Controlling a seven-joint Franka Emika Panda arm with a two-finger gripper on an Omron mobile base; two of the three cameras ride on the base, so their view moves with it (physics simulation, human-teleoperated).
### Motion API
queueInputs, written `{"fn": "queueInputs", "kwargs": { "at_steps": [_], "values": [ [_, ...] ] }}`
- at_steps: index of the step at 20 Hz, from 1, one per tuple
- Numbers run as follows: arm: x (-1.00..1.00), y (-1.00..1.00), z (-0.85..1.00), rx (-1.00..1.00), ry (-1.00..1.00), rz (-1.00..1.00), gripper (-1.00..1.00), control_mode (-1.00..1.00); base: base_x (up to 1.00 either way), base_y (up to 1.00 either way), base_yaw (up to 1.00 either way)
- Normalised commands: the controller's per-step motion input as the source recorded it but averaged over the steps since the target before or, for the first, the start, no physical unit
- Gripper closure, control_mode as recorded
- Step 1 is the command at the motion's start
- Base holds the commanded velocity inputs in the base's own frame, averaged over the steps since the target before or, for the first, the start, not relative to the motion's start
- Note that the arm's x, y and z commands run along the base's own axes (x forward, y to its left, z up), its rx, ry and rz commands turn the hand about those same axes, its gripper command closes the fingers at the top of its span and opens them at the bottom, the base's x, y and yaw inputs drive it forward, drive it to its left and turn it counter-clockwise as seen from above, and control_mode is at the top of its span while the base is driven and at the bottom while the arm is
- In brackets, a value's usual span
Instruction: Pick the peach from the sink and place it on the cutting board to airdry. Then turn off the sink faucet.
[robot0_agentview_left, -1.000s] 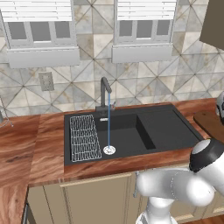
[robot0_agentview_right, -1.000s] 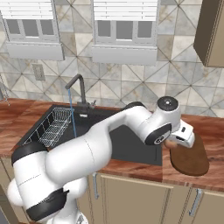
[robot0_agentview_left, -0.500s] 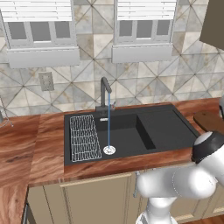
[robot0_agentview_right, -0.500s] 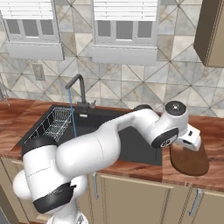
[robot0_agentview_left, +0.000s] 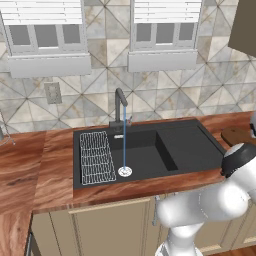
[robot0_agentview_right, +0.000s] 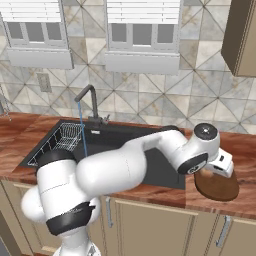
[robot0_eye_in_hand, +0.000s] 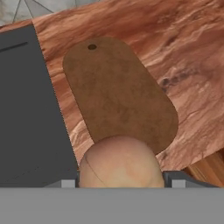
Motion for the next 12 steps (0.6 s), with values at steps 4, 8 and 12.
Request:
{"fn": "queueInputs", "kwargs": {
  "at_steps": [4, 8, 12],
  "values": [
    [0.22, -0.08, -0.20, 0.00, 0.00, 0.00, 1.00, -1.00, 0.00, 0.00, 0.00],
    [0.24, 0.00, -0.26, 0.00, 0.00, 0.00, 1.00, -1.00, 0.00, 0.00, 0.00],
    [0.14, -0.05, -0.22, 0.00, 0.00, 0.00, 1.00, -1.00, 0.00, 0.00, 0.00]
  ]
}}
